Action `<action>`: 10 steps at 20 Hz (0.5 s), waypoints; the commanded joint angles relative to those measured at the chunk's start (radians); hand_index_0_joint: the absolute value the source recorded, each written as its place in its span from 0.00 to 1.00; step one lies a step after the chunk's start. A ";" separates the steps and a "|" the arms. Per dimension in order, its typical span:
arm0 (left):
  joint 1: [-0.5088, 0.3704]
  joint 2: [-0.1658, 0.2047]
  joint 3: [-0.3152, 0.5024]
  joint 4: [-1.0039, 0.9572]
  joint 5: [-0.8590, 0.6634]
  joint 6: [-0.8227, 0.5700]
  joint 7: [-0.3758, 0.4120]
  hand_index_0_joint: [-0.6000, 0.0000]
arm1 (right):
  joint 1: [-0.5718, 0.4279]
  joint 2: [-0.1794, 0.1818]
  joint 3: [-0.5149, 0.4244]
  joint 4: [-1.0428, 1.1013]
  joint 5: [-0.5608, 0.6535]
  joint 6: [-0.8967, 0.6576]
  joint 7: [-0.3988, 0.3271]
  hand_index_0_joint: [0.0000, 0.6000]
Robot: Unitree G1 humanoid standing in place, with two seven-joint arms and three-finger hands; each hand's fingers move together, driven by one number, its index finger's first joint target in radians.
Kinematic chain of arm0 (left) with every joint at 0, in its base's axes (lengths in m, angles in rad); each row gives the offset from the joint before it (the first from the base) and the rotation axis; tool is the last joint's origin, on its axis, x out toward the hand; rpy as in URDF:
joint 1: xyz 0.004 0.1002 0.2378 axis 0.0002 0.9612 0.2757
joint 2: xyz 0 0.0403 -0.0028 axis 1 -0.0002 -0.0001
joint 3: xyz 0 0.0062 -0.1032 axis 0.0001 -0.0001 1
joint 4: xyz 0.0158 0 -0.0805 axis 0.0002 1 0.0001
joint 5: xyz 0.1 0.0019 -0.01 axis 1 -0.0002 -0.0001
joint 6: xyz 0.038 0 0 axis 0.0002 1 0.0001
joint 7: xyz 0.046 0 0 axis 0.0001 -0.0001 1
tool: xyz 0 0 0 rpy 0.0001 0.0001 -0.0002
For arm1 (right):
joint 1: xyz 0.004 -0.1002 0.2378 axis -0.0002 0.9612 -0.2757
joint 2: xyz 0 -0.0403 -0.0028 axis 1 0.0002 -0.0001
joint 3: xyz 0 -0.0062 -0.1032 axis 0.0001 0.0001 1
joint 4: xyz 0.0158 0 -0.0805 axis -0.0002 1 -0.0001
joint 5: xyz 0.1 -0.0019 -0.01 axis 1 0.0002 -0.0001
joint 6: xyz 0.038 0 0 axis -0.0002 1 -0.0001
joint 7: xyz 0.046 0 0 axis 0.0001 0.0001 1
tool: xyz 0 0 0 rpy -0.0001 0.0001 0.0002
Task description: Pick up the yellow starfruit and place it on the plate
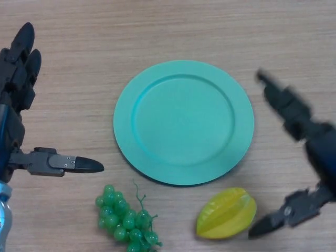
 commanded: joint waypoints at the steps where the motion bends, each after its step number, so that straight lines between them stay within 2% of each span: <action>1: -0.036 0.034 0.041 -0.051 -0.005 -0.104 0.008 1.00 | 0.004 -0.019 0.010 -0.009 -0.087 -0.254 -0.009 0.00; 4: -0.040 0.027 0.019 -0.070 0.007 -0.088 0.016 1.00 | 0.013 -0.030 0.019 0.059 -0.182 -0.395 0.002 0.00; 7: -0.045 0.019 -0.006 -0.095 0.002 -0.056 0.015 1.00 | -0.021 -0.033 0.030 0.181 -0.342 -0.544 -0.044 0.00; 10: -0.041 0.010 -0.017 -0.112 -0.031 -0.027 0.012 1.00 | -0.038 -0.027 0.058 0.236 -0.387 -0.575 -0.080 0.00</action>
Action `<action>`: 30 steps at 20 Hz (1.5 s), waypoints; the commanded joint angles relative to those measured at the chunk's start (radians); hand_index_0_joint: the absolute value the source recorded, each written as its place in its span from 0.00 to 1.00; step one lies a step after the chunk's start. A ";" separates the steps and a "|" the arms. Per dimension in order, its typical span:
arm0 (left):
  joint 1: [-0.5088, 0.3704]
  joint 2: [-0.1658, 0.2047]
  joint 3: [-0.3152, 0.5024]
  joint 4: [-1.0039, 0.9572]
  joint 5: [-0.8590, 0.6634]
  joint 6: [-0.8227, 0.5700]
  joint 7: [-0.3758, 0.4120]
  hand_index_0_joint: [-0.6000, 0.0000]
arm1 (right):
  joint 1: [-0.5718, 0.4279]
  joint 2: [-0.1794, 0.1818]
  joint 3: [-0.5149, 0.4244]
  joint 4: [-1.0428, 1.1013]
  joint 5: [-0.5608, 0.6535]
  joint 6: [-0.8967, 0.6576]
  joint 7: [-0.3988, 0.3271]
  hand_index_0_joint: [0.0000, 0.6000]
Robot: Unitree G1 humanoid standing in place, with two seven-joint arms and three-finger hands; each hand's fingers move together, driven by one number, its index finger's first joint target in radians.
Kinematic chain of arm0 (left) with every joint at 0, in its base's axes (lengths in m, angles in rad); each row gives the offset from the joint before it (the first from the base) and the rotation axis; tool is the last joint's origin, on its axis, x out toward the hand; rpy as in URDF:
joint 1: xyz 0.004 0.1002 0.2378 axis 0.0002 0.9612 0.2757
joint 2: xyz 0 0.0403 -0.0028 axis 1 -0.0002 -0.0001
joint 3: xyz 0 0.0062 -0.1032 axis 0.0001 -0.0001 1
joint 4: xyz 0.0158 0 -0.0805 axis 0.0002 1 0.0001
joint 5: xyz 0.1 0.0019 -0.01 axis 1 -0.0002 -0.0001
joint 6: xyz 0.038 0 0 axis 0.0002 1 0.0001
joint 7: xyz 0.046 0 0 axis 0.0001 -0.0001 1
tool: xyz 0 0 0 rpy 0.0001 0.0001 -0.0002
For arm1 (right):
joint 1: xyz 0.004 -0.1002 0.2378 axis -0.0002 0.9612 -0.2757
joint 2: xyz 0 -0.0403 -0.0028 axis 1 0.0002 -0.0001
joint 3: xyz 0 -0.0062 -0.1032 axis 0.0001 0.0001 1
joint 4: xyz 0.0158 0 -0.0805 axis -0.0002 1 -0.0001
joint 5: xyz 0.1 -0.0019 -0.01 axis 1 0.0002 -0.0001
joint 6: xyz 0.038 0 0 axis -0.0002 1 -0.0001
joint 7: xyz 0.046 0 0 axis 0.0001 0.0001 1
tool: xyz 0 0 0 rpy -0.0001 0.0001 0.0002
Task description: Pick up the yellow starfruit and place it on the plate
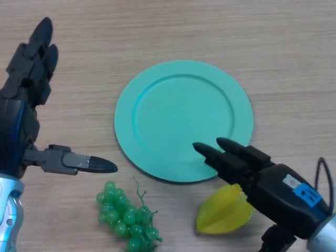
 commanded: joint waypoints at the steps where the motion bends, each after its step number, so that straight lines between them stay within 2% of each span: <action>1: -0.013 0.013 0.040 -0.073 -0.038 -0.071 0.011 1.00 | -0.032 -0.010 -0.010 -0.018 0.011 -0.139 -0.115 0.00; 5: 0.013 0.010 0.055 -0.084 -0.054 -0.063 -0.002 1.00 | -0.068 -0.017 -0.013 0.077 -0.087 -0.193 -0.181 0.00; 10: 0.025 0.010 0.071 -0.106 -0.072 -0.027 -0.024 1.00 | -0.091 -0.012 0.005 0.155 -0.095 -0.186 -0.203 0.00; 11: 0.025 0.010 0.071 -0.105 -0.071 -0.029 -0.024 1.00 | -0.095 -0.013 0.003 0.162 -0.101 -0.188 -0.208 0.25; 12: 0.026 0.009 0.071 -0.105 -0.071 -0.031 -0.023 1.00 | -0.102 -0.016 0.000 0.170 -0.118 -0.193 -0.218 0.42; 13: 0.026 0.010 0.073 -0.103 -0.075 -0.027 -0.024 1.00 | -0.126 -0.022 -0.013 0.191 -0.179 -0.201 -0.262 0.67; 15: 0.015 0.015 0.074 -0.090 -0.075 -0.016 -0.024 1.00 | -0.162 -0.018 -0.038 0.204 -0.196 -0.128 -0.326 1.00; 18: -0.005 0.018 0.065 -0.078 -0.068 -0.029 -0.003 1.00 | -0.191 -0.031 -0.050 0.214 -0.208 -0.127 -0.371 1.00; 20: -0.008 0.016 0.054 -0.068 -0.067 -0.039 0.000 1.00 | -0.204 -0.030 -0.049 0.220 -0.183 -0.124 -0.357 1.00; 23: -0.009 0.020 0.051 -0.066 -0.069 -0.026 -0.023 1.00 | -0.213 -0.013 -0.035 0.195 -0.093 -0.109 -0.298 1.00; 27: -0.018 0.025 0.057 -0.065 -0.077 -0.019 -0.029 1.00 | -0.215 -0.012 -0.046 0.105 -0.060 -0.088 -0.246 1.00; 30: -0.028 0.029 0.063 -0.068 -0.081 -0.016 -0.023 1.00 | -0.245 -0.014 -0.051 0.054 -0.091 -0.097 -0.247 1.00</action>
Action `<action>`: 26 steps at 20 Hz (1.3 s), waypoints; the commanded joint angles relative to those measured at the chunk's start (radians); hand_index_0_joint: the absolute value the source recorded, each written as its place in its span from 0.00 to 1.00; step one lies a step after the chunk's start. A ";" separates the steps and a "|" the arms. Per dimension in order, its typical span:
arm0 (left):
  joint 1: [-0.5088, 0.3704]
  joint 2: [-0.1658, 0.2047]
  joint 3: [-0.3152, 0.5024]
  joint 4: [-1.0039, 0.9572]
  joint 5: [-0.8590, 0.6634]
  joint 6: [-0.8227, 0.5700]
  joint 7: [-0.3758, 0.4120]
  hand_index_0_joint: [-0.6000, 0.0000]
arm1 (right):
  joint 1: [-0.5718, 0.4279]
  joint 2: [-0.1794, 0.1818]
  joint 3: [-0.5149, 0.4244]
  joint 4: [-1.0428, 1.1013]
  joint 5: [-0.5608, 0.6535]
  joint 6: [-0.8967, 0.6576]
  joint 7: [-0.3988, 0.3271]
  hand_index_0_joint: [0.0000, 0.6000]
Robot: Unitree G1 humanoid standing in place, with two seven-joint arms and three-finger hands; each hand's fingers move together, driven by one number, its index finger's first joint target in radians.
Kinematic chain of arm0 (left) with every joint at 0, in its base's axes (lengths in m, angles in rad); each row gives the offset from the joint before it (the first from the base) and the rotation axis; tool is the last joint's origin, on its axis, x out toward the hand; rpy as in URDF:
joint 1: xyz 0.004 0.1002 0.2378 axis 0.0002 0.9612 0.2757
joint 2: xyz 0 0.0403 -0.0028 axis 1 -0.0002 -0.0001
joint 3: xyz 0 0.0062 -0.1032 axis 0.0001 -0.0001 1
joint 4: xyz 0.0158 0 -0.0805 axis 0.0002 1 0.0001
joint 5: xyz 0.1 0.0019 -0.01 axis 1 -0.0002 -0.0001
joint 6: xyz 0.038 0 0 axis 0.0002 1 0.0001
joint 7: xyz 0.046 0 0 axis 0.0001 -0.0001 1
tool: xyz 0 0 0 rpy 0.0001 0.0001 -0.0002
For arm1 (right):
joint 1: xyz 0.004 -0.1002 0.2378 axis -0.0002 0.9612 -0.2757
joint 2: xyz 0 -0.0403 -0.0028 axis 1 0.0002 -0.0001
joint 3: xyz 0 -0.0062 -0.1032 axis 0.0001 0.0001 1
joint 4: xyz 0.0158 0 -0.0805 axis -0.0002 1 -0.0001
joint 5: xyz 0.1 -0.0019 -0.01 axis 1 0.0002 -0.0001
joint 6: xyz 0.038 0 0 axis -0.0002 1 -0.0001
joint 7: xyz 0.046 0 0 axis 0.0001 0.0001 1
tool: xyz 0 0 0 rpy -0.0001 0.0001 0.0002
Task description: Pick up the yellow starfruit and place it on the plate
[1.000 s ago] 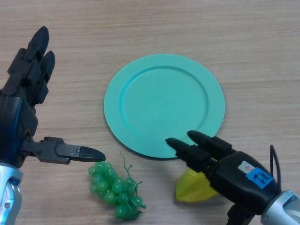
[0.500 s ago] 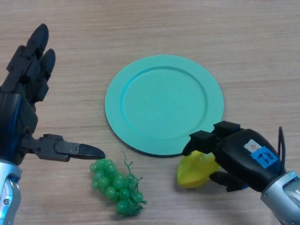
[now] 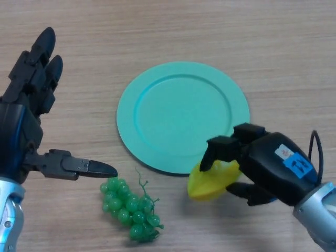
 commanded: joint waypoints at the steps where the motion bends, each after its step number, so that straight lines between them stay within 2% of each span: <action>1: -0.047 0.044 0.054 -0.049 -0.043 -0.087 0.004 1.00 | -0.086 -0.003 -0.040 -0.092 0.044 -0.053 -0.053 1.00; 4: -0.057 0.049 0.066 -0.045 -0.051 -0.106 0.014 1.00 | -0.155 0.019 -0.015 -0.060 0.035 -0.073 -0.080 1.00; 5: -0.063 0.053 0.075 -0.040 -0.062 -0.113 0.025 1.00 | -0.198 0.025 -0.002 -0.014 -0.002 -0.086 -0.089 1.00; 8: -0.069 0.059 0.089 -0.034 -0.074 -0.124 0.047 1.00 | -0.274 0.058 0.024 0.080 0.026 -0.078 -0.095 1.00; 10: -0.073 0.063 0.094 -0.020 -0.080 -0.139 0.055 1.00 | -0.336 0.066 0.026 0.184 0.018 -0.101 -0.142 1.00; 12: -0.075 0.068 0.105 -0.005 -0.089 -0.157 0.058 1.00 | -0.401 0.054 0.009 0.304 -0.029 -0.142 -0.202 1.00; 14: -0.074 0.071 0.110 0.015 -0.083 -0.182 0.058 1.00 | -0.466 0.055 -0.006 0.398 -0.060 -0.132 -0.283 1.00; 15: -0.075 0.071 0.111 0.030 -0.075 -0.199 0.063 1.00 | -0.504 0.047 -0.003 0.463 -0.125 -0.104 -0.347 1.00; 16: -0.076 0.071 0.109 0.034 -0.074 -0.202 0.065 1.00 | -0.516 0.038 0.004 0.487 -0.175 -0.089 -0.374 1.00; 18: -0.080 0.075 0.111 0.045 -0.078 -0.199 0.069 1.00 | -0.510 0.056 -0.013 0.503 -0.123 -0.032 -0.323 1.00; 19: -0.084 0.080 0.114 0.053 -0.082 -0.196 0.068 1.00 | -0.512 0.063 -0.018 0.495 -0.072 0.005 -0.330 0.92; 20: -0.086 0.081 0.115 0.056 -0.083 -0.196 0.067 1.00 | -0.509 0.064 -0.018 0.492 -0.061 0.010 -0.327 0.75; 21: -0.089 0.084 0.116 0.065 -0.080 -0.200 0.067 1.00 | -0.502 0.066 -0.009 0.477 0.013 0.035 -0.311 0.50; 22: -0.092 0.087 0.117 0.073 -0.077 -0.204 0.067 1.00 | -0.496 0.067 -0.003 0.463 0.072 0.055 -0.302 0.34; 23: -0.102 0.091 0.116 0.088 -0.061 -0.219 0.077 1.00 | -0.477 0.069 0.006 0.424 0.205 0.094 -0.303 0.10; 24: -0.108 0.091 0.113 0.095 -0.050 -0.231 0.086 1.00 | -0.464 0.070 0.009 0.396 0.282 0.118 -0.303 0.00; 26: -0.112 0.091 0.097 0.104 -0.036 -0.241 0.087 1.00 | -0.447 0.070 -0.001 0.356 0.283 0.129 -0.274 0.00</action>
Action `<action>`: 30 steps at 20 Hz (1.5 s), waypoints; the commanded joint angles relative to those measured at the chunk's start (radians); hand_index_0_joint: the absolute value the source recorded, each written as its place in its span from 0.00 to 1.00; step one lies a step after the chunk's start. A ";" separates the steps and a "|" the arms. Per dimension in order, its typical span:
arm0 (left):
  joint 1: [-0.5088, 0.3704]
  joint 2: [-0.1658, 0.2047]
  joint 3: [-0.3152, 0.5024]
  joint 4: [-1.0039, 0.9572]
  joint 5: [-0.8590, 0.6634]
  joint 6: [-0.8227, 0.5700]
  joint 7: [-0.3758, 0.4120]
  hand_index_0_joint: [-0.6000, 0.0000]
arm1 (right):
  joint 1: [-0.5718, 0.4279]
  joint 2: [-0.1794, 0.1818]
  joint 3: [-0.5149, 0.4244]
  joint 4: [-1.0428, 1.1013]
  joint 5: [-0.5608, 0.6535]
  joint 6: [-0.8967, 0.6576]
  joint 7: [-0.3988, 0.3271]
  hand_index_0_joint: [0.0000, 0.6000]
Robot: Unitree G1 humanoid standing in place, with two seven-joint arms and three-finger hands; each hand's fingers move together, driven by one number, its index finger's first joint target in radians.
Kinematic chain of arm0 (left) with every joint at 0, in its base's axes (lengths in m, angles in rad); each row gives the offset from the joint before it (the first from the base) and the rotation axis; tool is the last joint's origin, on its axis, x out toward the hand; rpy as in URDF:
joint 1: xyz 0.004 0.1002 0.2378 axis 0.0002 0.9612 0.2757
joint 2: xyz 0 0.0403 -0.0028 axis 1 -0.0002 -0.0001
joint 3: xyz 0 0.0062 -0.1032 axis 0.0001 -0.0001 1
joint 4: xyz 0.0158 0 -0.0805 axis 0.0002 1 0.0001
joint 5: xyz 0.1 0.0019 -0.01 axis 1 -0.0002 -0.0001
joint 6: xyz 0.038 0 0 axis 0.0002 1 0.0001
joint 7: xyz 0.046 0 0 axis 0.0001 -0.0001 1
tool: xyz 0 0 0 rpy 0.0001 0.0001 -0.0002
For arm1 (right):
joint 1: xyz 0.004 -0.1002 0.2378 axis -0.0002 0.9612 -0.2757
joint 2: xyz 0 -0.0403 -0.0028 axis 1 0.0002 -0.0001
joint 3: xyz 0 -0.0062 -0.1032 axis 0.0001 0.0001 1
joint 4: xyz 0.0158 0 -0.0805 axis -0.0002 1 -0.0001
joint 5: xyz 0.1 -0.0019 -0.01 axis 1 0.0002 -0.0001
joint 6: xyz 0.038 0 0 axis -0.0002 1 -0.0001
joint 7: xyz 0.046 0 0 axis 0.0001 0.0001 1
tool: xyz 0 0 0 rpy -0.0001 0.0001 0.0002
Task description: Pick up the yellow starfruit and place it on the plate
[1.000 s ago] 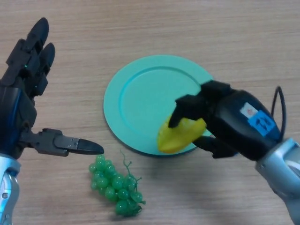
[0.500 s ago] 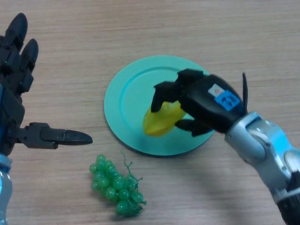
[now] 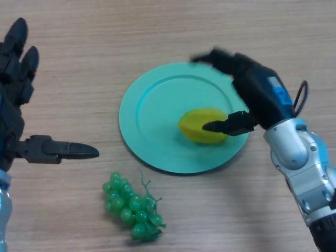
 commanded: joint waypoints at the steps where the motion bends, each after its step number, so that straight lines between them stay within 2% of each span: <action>1: -0.044 0.044 0.049 -0.024 0.036 -0.203 0.009 1.00 | -0.031 -0.008 -0.052 -0.095 0.048 -0.065 0.015 0.00; 4: -0.048 0.045 0.043 0.008 0.051 -0.230 0.003 1.00 | -0.001 -0.008 -0.069 -0.156 0.089 -0.050 0.048 0.00; 6: -0.048 0.043 0.041 0.015 0.040 -0.228 0.003 1.00 | 0.048 -0.012 -0.085 -0.255 0.140 0.000 0.102 0.00; 10: -0.022 0.025 0.025 0.015 0.058 -0.247 0.008 1.00 | 0.168 -0.054 -0.138 -0.460 0.268 0.095 0.161 0.00; 11: -0.008 0.018 0.020 0.008 0.061 -0.247 0.006 1.00 | 0.217 -0.060 -0.153 -0.533 0.360 0.137 0.184 0.00; 12: -0.002 0.016 0.016 0.002 0.066 -0.244 0.004 1.00 | 0.241 -0.060 -0.160 -0.563 0.403 0.154 0.194 0.00; 13: 0.001 0.014 0.011 -0.016 0.080 -0.224 -0.007 1.00 | 0.292 -0.070 -0.177 -0.628 0.492 0.228 0.240 0.00; 15: 0.004 0.009 0.000 -0.033 0.103 -0.206 -0.018 1.00 | 0.344 -0.078 -0.214 -0.731 0.634 0.378 0.277 0.00; 17: 0.002 0.010 0.002 -0.052 0.108 -0.187 -0.026 1.00 | 0.375 -0.085 -0.234 -0.784 0.699 0.441 0.282 0.00; 22: -0.007 0.023 0.032 -0.073 0.096 -0.148 -0.029 1.00 | 0.387 -0.099 -0.241 -0.777 0.629 0.439 0.321 0.00; 25: -0.024 0.021 0.012 -0.093 0.103 -0.099 -0.004 1.00 | 0.411 -0.083 -0.235 -0.821 0.666 0.459 0.314 0.00; 30: -0.021 0.008 -0.002 -0.130 0.088 -0.081 0.013 1.00 | 0.426 -0.085 -0.247 -0.823 0.678 0.464 0.311 0.00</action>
